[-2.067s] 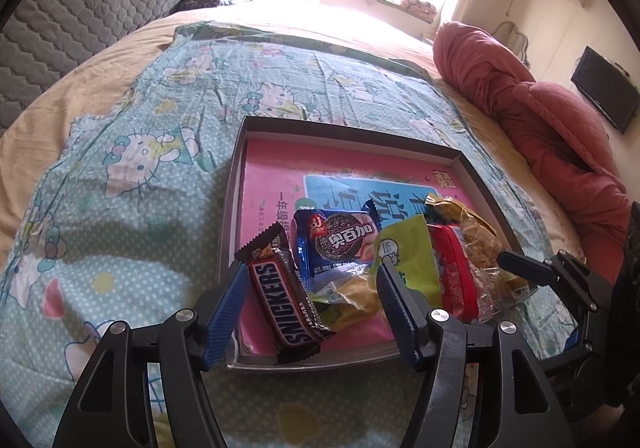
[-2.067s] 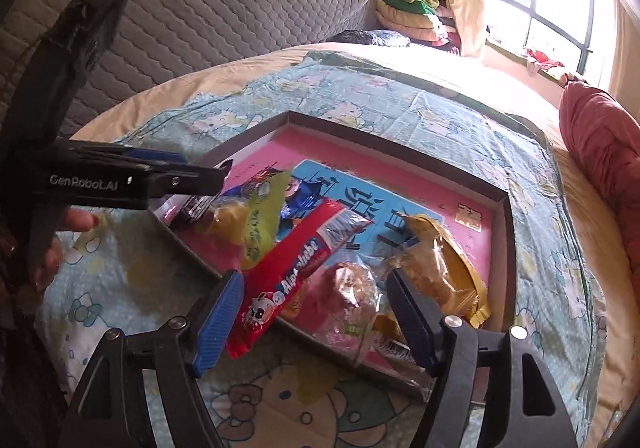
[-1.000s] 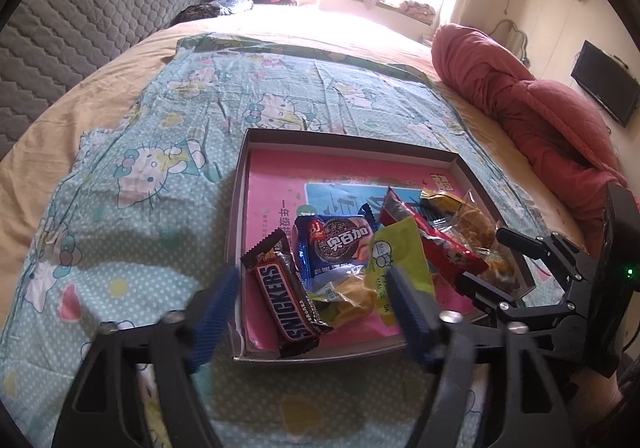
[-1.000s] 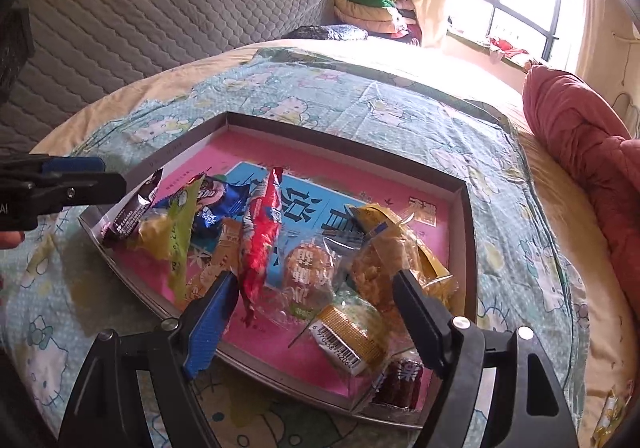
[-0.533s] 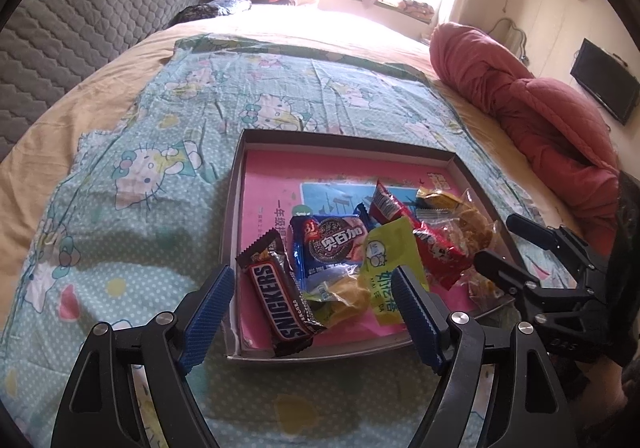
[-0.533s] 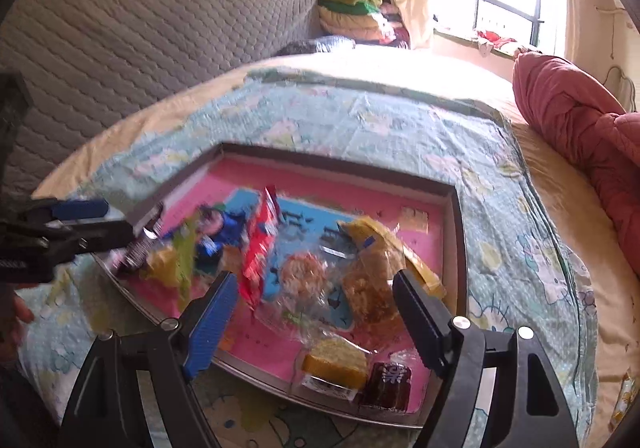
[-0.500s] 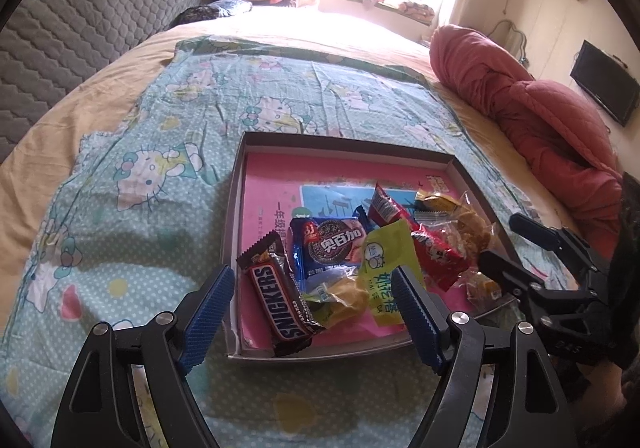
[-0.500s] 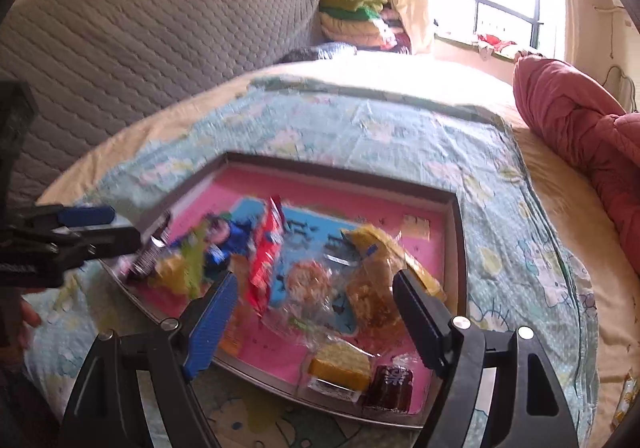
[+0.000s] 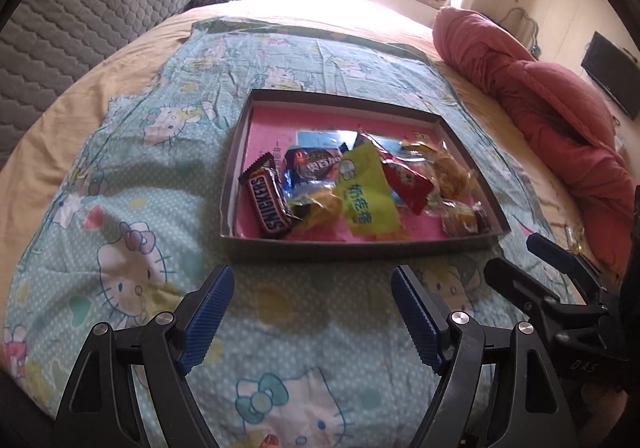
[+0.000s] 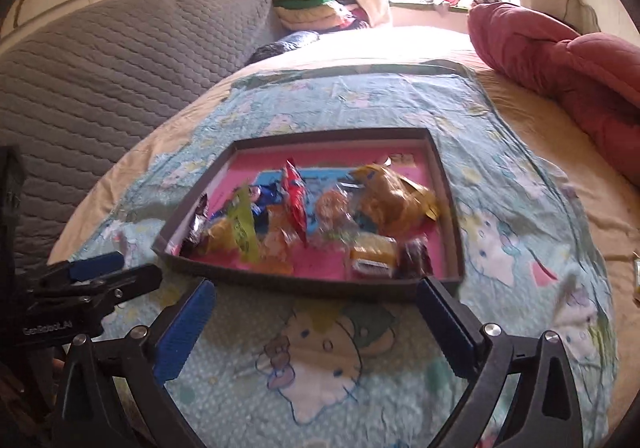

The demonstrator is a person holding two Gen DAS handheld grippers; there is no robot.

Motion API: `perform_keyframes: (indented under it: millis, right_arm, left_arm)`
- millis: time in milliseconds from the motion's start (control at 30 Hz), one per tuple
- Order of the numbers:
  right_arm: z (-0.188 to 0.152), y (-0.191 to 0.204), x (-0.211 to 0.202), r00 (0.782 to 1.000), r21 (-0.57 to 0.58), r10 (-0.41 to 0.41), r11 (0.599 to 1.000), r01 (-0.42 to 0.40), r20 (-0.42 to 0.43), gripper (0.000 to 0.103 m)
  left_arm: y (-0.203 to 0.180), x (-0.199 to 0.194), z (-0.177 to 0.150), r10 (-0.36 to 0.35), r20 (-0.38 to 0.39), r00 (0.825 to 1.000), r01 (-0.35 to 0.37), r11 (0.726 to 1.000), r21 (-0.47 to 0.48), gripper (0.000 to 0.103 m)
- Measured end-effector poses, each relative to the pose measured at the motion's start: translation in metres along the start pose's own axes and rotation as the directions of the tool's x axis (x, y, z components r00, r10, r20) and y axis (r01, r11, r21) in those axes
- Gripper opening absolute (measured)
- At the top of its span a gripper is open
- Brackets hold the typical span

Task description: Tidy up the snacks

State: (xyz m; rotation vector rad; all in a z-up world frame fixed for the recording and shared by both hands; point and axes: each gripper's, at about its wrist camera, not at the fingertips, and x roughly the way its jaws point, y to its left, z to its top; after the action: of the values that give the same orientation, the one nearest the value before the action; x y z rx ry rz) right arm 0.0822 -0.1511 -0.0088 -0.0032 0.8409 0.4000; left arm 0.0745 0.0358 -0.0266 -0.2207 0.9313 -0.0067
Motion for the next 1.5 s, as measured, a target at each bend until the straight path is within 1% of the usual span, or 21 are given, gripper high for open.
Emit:
perform_keyframes:
  millis: [67,200,300,367,567,833,1400,1500]
  right_arm:
    - [-0.006,0.002,-0.006,1.0,-0.008,-0.023,1.0,0.023,-0.002,0.101]
    - [-0.013,0.002,-0.02,0.999,0.003,-0.037,0.999,0.037,0.009,0.101]
    - [-0.019,0.0,-0.028,1.0,0.013,-0.025,1.0,0.025,0.006,0.101]
    - [-0.021,0.0,-0.031,0.999,0.008,-0.038,0.999,0.038,0.0,0.101]
    - [-0.024,0.006,-0.039,0.999,-0.019,-0.04,0.999,0.04,0.003,0.101]
    - [-0.028,0.013,-0.036,0.999,-0.048,-0.038,0.998,0.038,-0.005,0.101]
    - [-0.029,0.006,-0.032,0.999,-0.021,-0.049,0.999,0.049,-0.013,0.101]
    - [-0.028,0.005,-0.032,0.999,-0.017,-0.053,0.998,0.052,-0.014,0.101]
  left_arm:
    - [-0.004,-0.005,-0.004,-0.005,-0.002,1.0,0.005,1.0,0.011,0.082]
    - [-0.008,-0.013,-0.016,-0.017,-0.021,1.0,0.017,1.0,0.015,0.082]
    - [-0.01,-0.018,-0.021,-0.011,-0.028,1.0,0.011,1.0,0.022,0.082]
    - [-0.01,-0.02,-0.022,-0.008,-0.028,1.0,0.009,1.0,0.027,0.082]
    - [-0.013,-0.026,-0.026,-0.001,-0.027,1.0,0.002,0.999,0.039,0.082]
    - [-0.011,-0.026,-0.026,0.009,-0.026,1.0,-0.008,0.999,0.034,0.082]
    - [-0.011,-0.022,-0.026,0.03,-0.032,0.999,-0.029,0.999,0.043,0.082]
    - [-0.012,-0.024,-0.025,0.023,-0.026,0.999,-0.021,0.999,0.044,0.082]
